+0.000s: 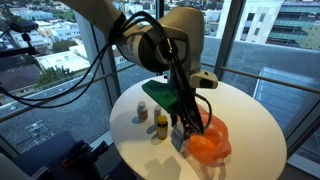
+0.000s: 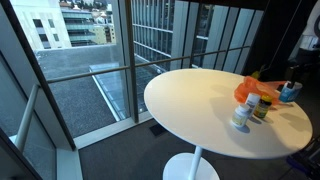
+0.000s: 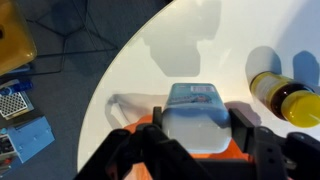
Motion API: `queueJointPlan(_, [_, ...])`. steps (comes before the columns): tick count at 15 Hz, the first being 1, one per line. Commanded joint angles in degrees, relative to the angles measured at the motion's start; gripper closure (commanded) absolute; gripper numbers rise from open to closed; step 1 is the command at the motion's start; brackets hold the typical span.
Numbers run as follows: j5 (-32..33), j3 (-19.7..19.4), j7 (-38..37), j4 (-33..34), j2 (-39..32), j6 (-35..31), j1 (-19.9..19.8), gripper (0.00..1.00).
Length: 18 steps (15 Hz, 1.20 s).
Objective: Take the box out of the carrier bag
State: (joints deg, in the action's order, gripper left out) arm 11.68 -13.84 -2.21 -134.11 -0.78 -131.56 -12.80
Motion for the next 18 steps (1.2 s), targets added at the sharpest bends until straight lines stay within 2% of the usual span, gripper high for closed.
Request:
queueJointPlan(1, [0.04,0.31,-0.9,-0.91,-0.99,-2.9,-0.02,0.58])
queueJointPlan(5, [-0.64,0.68,-0.45,-1.51,-3.1,-6.77,0.3,0.58])
queueJointPlan(18, [-1.34,1.44,-0.02,-0.91,-8.46,-13.25,1.44,0.58])
